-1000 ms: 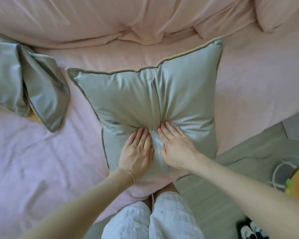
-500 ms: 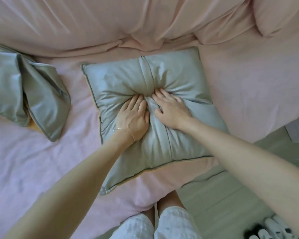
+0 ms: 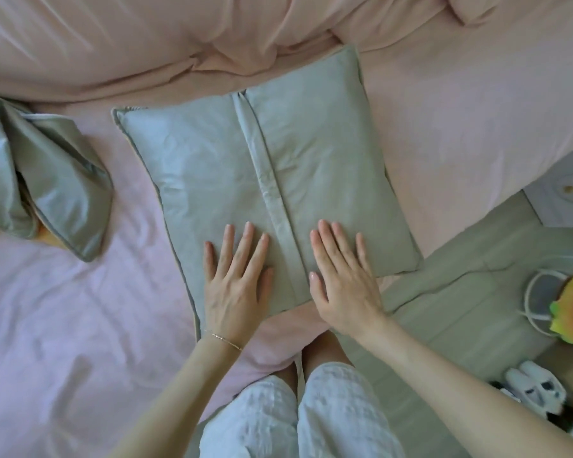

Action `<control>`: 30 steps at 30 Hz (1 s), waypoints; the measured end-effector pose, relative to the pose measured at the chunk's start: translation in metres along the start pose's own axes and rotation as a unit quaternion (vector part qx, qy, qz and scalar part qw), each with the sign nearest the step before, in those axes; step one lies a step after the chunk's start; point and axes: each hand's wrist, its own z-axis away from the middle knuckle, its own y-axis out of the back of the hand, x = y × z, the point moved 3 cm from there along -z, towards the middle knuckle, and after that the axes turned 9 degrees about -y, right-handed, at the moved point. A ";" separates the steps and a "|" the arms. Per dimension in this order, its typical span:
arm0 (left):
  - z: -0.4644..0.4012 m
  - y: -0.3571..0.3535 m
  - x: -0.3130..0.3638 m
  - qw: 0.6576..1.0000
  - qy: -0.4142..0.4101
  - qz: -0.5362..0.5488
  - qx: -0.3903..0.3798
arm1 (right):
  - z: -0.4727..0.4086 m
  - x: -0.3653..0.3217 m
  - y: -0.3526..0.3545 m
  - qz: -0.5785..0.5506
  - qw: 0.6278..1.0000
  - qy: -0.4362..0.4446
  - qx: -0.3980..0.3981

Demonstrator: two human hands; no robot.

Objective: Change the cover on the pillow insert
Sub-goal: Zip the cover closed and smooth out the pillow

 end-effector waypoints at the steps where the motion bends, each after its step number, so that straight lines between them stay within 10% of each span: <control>1: 0.003 0.000 0.002 1.000 -0.005 -0.001 0.009 | 0.001 -0.001 -0.001 0.024 1.000 0.007 -0.017; 9: 0.034 -0.018 0.008 0.982 -0.166 -0.074 -0.059 | 0.018 0.020 0.001 0.104 0.984 0.096 -0.111; 22: -0.102 -0.037 -0.030 0.966 0.062 -0.034 -0.249 | -0.148 -0.003 -0.025 0.157 0.941 0.029 -0.299; 30: -0.013 -0.003 -0.012 0.989 -0.102 0.018 -0.109 | -0.035 0.032 0.007 -0.069 0.990 0.111 -0.056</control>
